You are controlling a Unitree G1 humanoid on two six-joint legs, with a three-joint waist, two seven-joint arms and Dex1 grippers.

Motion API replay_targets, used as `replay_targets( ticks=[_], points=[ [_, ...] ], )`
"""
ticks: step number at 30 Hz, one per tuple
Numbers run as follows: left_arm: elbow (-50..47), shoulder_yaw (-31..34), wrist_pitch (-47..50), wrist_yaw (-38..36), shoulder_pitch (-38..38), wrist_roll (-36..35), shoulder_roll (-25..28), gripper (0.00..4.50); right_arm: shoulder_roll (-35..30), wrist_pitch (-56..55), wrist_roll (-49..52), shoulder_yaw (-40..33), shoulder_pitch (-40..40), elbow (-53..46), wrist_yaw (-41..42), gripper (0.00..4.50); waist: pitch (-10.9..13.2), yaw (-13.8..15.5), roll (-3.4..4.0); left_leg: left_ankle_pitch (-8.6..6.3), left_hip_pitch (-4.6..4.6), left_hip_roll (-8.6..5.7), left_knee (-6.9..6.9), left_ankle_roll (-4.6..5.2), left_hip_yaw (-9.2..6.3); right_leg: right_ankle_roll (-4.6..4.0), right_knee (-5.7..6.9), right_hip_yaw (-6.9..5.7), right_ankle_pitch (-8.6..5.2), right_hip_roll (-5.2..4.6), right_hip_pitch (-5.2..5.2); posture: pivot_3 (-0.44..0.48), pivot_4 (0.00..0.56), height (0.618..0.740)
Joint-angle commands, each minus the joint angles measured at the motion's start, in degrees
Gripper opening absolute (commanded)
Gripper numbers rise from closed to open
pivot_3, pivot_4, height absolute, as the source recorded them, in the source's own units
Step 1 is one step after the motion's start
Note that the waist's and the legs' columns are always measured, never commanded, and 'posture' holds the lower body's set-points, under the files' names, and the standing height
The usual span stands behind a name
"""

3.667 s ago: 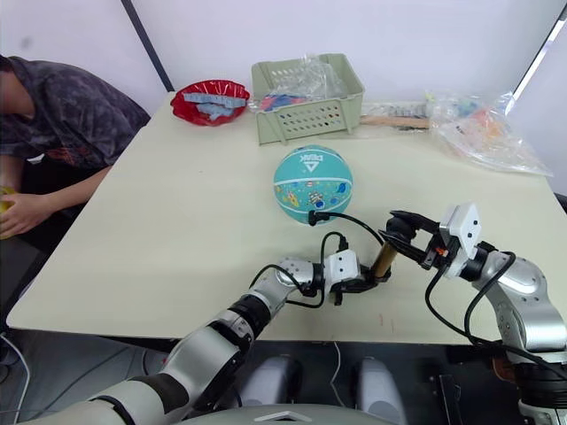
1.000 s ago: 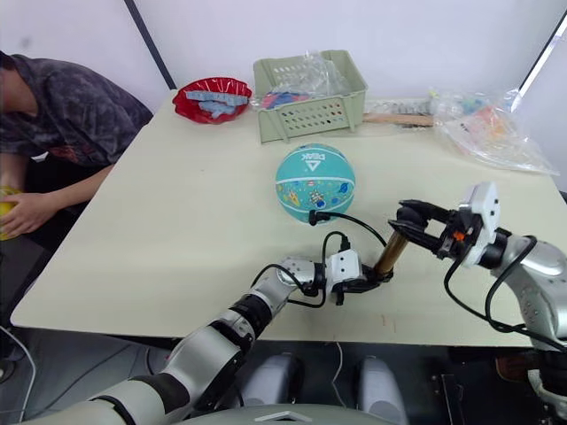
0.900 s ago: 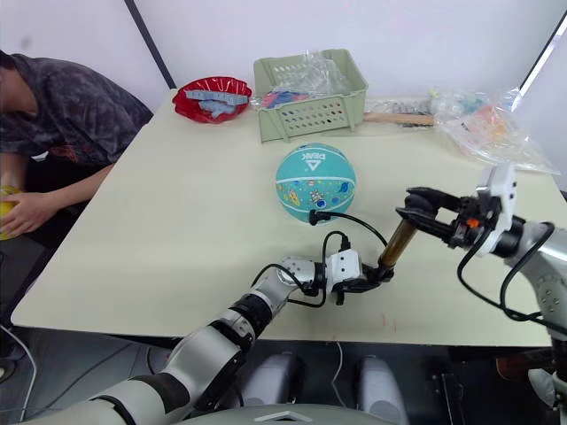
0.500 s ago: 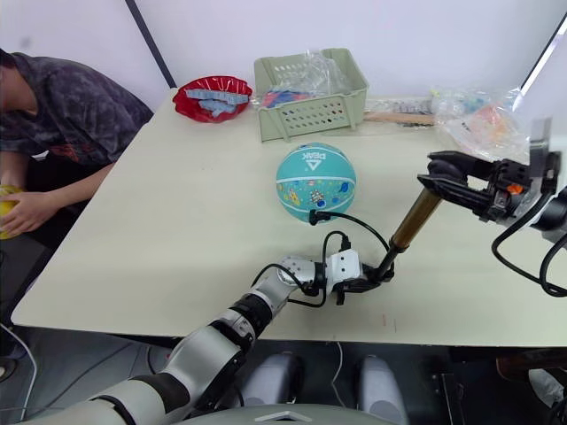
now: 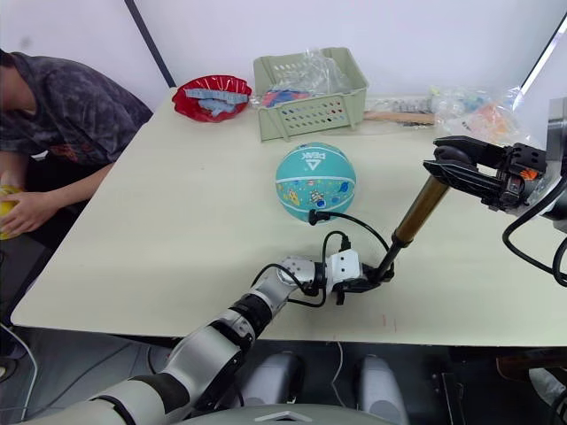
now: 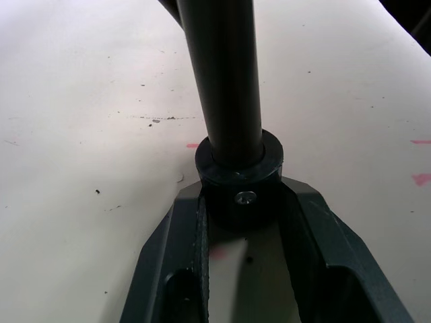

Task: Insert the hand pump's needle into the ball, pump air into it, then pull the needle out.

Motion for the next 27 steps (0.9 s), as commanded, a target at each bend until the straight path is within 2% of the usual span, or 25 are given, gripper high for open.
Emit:
replay_targets(
  ticks=[1,9,16,20,27],
  points=[
    [5.5,-3.4,3.1,-0.4,3.6,4.9,2.7,1.01,1.5,-4.3,-4.5,2.3,3.2,-1.6,1.0,1.63,0.0,0.0,0.00,0.00,0.02,0.00,0.00,0.00,0.00,0.01,0.00,0.00,0.00,0.00,0.01,0.000,0.150,0.740],
    [5.2,-3.2,3.5,-0.1,3.7,4.7,2.7,1.01,7.0,-11.9,-14.2,10.9,10.2,-0.5,0.1,1.63,-0.4,-0.2,-0.44,0.00,0.17,0.05,-0.02,0.00,0.00,0.08,0.04,0.01,-0.06,0.07,0.08,0.000,0.150,0.740],
    [5.0,-3.1,3.7,0.0,3.7,4.5,2.7,1.01,13.2,-22.8,-25.2,18.6,15.1,5.5,-1.5,1.63,-0.7,-0.2,-0.57,0.00,0.19,0.05,-0.04,0.00,0.01,0.03,0.03,0.02,-0.04,0.08,0.08,0.000,0.150,0.740],
    [4.8,-3.0,3.9,0.0,3.7,4.4,2.7,1.01,16.2,-25.7,-27.0,19.8,17.0,6.3,-3.5,1.63,-0.8,-0.2,-0.60,0.00,0.21,0.06,-0.04,0.00,-0.01,0.11,0.04,0.02,-0.08,0.11,0.08,0.000,0.150,0.740],
    [4.7,-3.1,3.8,-0.2,3.9,4.4,2.8,1.01,15.1,-24.5,-24.5,17.8,15.7,4.0,-3.3,1.63,-0.9,-0.3,-0.48,0.00,0.24,0.06,-0.04,0.00,0.01,0.08,0.05,0.04,-0.07,0.11,0.09,0.000,0.150,0.740]
  ],
)
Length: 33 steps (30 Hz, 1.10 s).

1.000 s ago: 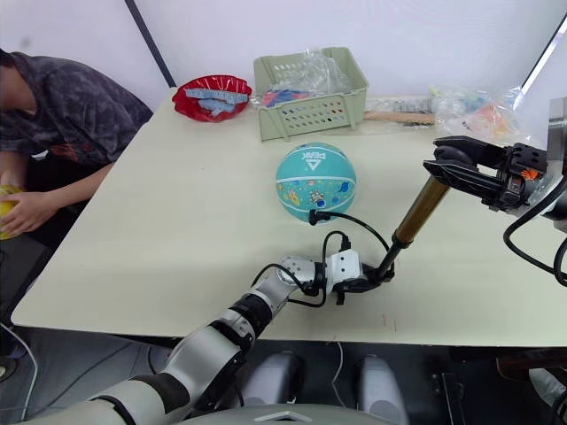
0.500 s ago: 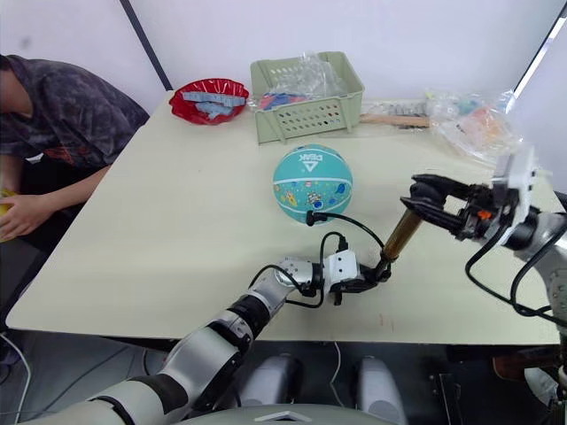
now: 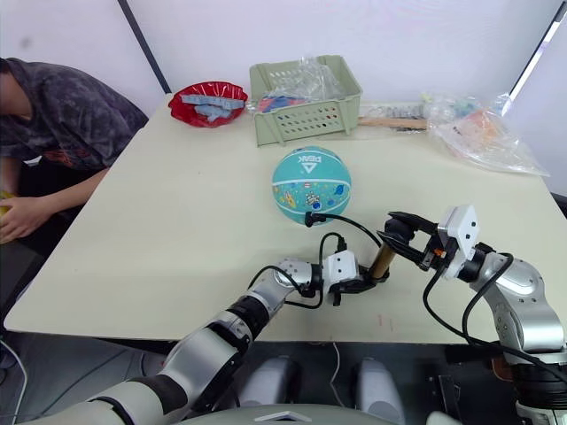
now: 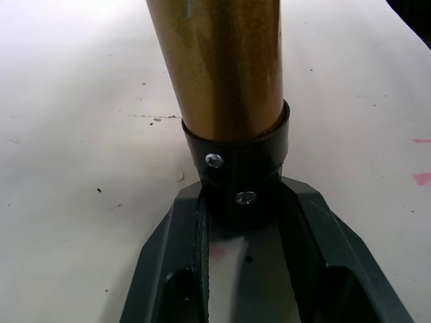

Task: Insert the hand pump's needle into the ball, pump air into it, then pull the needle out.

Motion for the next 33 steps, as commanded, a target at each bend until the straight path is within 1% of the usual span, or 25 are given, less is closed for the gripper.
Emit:
replay_targets(
  ticks=[1,6,7,9,14,18,23,30,33],
  points=[
    [4.7,-3.1,3.1,-1.0,3.2,4.4,2.0,1.01,-2.3,3.9,1.2,-1.0,-0.9,-0.4,0.2,1.63,0.0,0.0,0.03,0.00,0.00,0.00,0.00,0.00,0.00,0.00,0.00,0.00,0.00,0.00,0.00,0.000,0.150,0.740],
    [4.8,-3.2,3.0,-0.9,3.3,4.5,2.0,1.01,-5.0,7.3,6.9,-5.2,-5.0,-3.1,0.7,1.63,0.1,0.1,0.11,0.00,-0.05,-0.01,0.01,0.00,0.01,-0.07,0.00,0.00,0.04,-0.02,-0.02,0.000,0.150,0.740],
    [4.9,-3.1,3.0,-0.9,3.2,4.5,2.0,1.01,-5.4,8.0,8.3,-6.2,-5.6,-3.5,0.8,1.63,0.3,0.2,0.27,0.00,-0.06,-0.01,0.01,0.00,0.01,-0.09,0.00,0.00,0.05,-0.02,-0.02,0.000,0.150,0.740],
    [5.1,-3.1,3.1,-0.8,3.2,4.5,1.9,1.01,-6.6,9.7,10.3,-7.8,-6.5,-4.2,0.9,1.63,0.4,0.2,0.35,0.00,-0.12,-0.03,0.00,0.00,0.01,-0.10,-0.01,0.00,0.06,-0.05,-0.04,0.000,0.150,0.740],
    [5.4,-3.1,3.2,-0.6,3.0,4.5,1.8,1.01,-10.9,15.1,15.1,-11.5,-9.2,-5.9,1.1,1.63,0.5,0.2,0.42,0.00,-0.13,-0.05,0.02,0.00,0.01,-0.08,-0.02,-0.01,0.06,-0.07,-0.04,0.000,0.150,0.740],
    [5.5,-3.3,3.1,-0.4,3.0,4.8,1.7,1.01,-14.3,19.6,20.8,-15.8,-14.0,-6.0,0.2,1.63,0.6,0.2,0.46,0.00,-0.14,-0.05,0.02,0.00,0.01,-0.07,-0.02,-0.01,0.05,-0.09,-0.04,0.000,0.150,0.740],
    [5.5,-3.3,3.0,-0.3,3.0,4.8,1.6,1.01,-16.8,22.8,24.2,-18.8,-17.7,-4.7,-0.4,1.63,0.7,0.3,0.40,0.00,-0.16,-0.05,0.03,0.00,0.01,-0.08,-0.02,-0.02,0.06,-0.10,-0.04,0.000,0.150,0.740],
    [5.3,-3.2,3.7,-1.3,3.1,4.5,1.6,1.01,-18.6,25.0,25.3,-19.6,-19.5,-4.8,-0.1,1.63,0.7,0.3,0.40,0.00,-0.16,-0.05,0.03,0.00,0.02,-0.08,-0.02,-0.02,0.06,-0.13,-0.04,0.000,0.150,0.740],
    [5.1,-3.1,4.0,-1.1,3.0,4.4,1.5,1.01,-18.0,23.9,22.5,-17.6,-17.0,-5.2,1.1,1.63,0.7,0.3,0.40,0.00,-0.17,-0.05,0.03,0.00,0.02,-0.08,-0.03,-0.02,0.06,-0.13,-0.05,0.000,0.150,0.740]
  ],
)
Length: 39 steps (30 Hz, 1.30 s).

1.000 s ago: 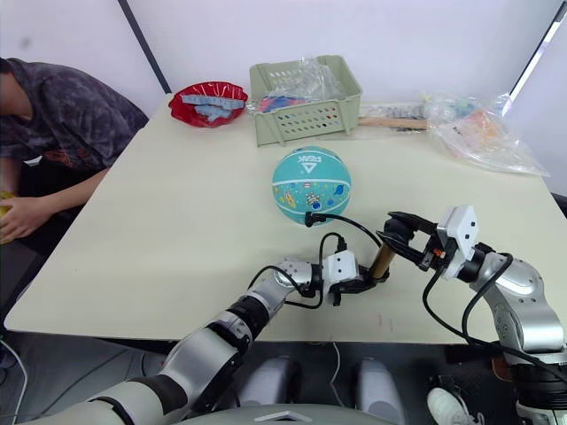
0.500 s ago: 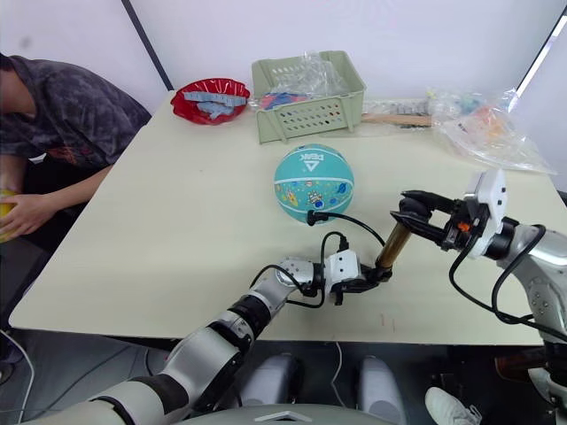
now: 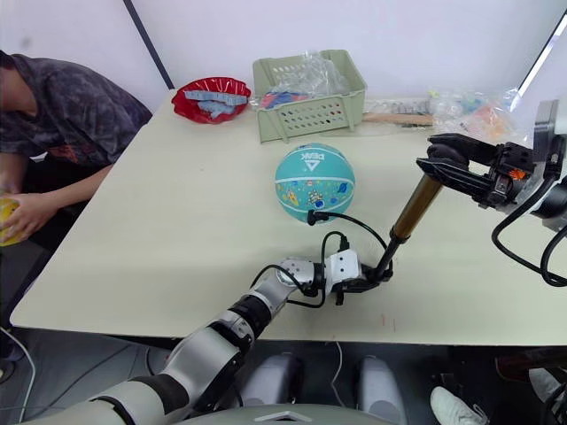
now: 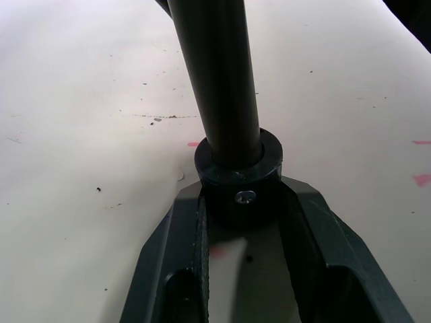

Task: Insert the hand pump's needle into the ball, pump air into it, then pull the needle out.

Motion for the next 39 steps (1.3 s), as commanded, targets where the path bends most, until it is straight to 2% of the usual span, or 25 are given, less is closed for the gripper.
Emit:
replay_targets(
  ticks=[1,11,24,30,39],
  points=[
    [5.3,-3.2,4.1,-0.3,3.4,4.7,2.2,1.01,0.1,-2.8,-2.6,-1.5,1.4,-1.4,0.2,1.63,0.0,0.0,-0.01,0.00,0.00,0.00,-0.01,0.00,-0.01,0.00,-0.01,0.00,0.00,0.00,0.00,0.000,0.150,0.740],
    [5.3,-3.5,3.0,0.7,3.4,5.1,2.5,1.01,6.1,-10.2,-12.3,8.7,8.9,-1.7,1.4,1.63,-0.1,0.0,-0.19,0.00,0.09,0.03,0.00,0.00,-0.01,0.16,0.01,-0.01,-0.08,0.04,0.04,0.000,0.150,0.740],
    [4.9,-3.7,2.7,0.8,3.8,4.9,2.5,1.01,16.6,-24.0,-24.1,18.8,15.9,8.2,2.6,1.63,-0.6,-0.1,-0.33,0.00,0.15,0.04,-0.02,0.00,-0.03,0.11,0.02,-0.01,-0.07,0.09,0.04,0.000,0.150,0.740],
    [4.6,-3.7,2.1,0.9,4.8,4.9,2.8,1.01,18.0,-26.3,-25.5,18.8,15.7,10.3,2.5,1.63,-0.9,-0.2,-0.36,0.00,0.20,0.04,-0.03,-0.01,-0.04,0.13,0.01,0.00,-0.09,0.11,0.04,0.000,0.150,0.740],
    [6.0,-3.8,1.6,1.3,4.1,5.2,2.5,1.01,13.4,-18.4,-16.8,12.0,10.7,3.7,2.2,1.63,-0.7,-0.1,-0.09,0.00,0.12,0.05,-0.03,-0.01,-0.04,0.01,0.01,-0.01,-0.02,0.10,0.03,0.000,0.150,0.740]
  ],
)
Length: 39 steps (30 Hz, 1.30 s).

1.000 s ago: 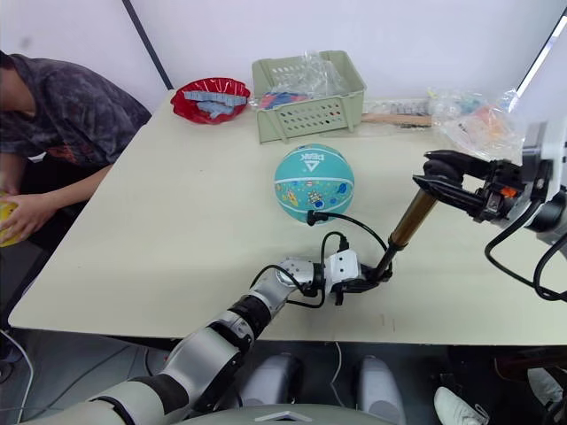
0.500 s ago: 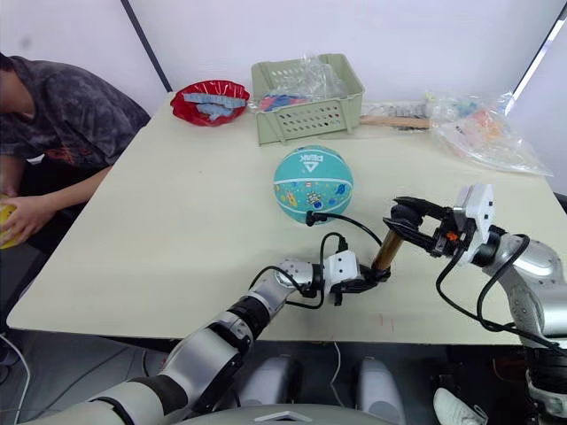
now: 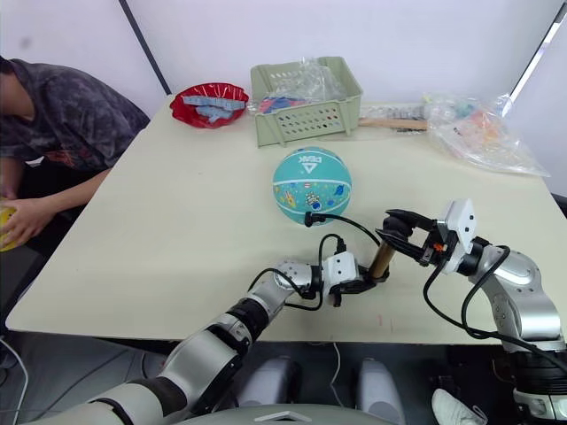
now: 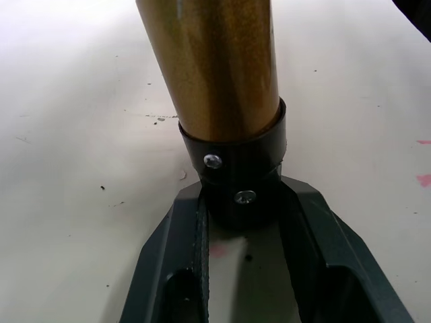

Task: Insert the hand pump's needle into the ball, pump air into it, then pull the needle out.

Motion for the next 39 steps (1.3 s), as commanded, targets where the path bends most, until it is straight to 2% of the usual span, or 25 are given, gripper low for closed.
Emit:
replay_targets(
  ticks=[1,7,14,24,28,31,39],
  points=[
    [6.1,-3.5,2.5,-0.6,2.9,5.1,1.9,1.01,-2.6,5.1,5.4,-4.2,-2.9,-4.1,-0.5,1.63,0.2,0.0,0.22,0.00,-0.03,-0.02,0.00,0.00,0.01,-0.03,0.00,0.00,0.02,-0.02,-0.02,0.000,0.150,0.740],
    [6.7,-3.4,2.5,-0.7,2.7,5.1,1.6,1.01,-7.5,15.3,15.2,-11.2,-7.7,-8.8,-3.0,1.63,0.7,0.1,0.47,0.00,-0.10,-0.06,0.02,0.00,0.01,-0.01,-0.01,0.00,0.02,-0.07,-0.04,0.000,0.150,0.740],
    [6.9,-3.6,2.4,-0.7,2.6,5.3,1.5,1.01,-14.8,21.7,22.1,-19.2,-13.0,-8.0,-3.1,1.63,0.9,0.2,0.45,0.00,-0.15,-0.08,0.03,0.00,0.02,0.00,-0.03,0.00,0.02,-0.10,-0.05,0.000,0.150,0.740],
    [6.5,-3.5,2.3,-1.1,2.5,5.2,1.8,1.01,-16.8,25.8,26.4,-22.1,-18.2,-7.2,-5.1,1.63,1.0,0.2,0.42,0.00,-0.20,-0.07,0.03,0.01,0.03,0.00,-0.03,0.00,0.03,-0.13,-0.09,0.000,0.150,0.740],
    [6.4,-3.5,2.2,-1.3,2.6,5.2,2.0,1.01,-16.9,25.4,24.2,-21.2,-16.4,-7.9,-4.0,1.63,1.1,0.2,0.43,0.00,-0.21,-0.07,0.03,0.01,0.03,-0.01,-0.03,-0.01,0.03,-0.13,-0.11,0.000,0.150,0.740],
    [6.1,-3.7,2.1,-1.5,2.8,5.2,2.0,1.01,-17.0,22.1,17.8,-17.2,-10.5,-8.7,-0.6,1.63,1.0,0.3,0.36,0.00,-0.20,-0.07,0.02,0.01,0.00,0.01,-0.04,-0.03,0.01,-0.11,-0.08,0.000,0.150,0.740],
    [5.7,-3.7,2.1,-1.3,3.2,5.0,2.1,1.01,-8.6,10.9,6.7,-7.9,0.3,-7.6,-0.9,1.63,0.6,0.1,0.00,0.00,-0.05,-0.04,0.00,0.00,0.01,0.16,-0.05,-0.01,-0.08,-0.07,0.01,0.000,0.150,0.740]
  ],
)
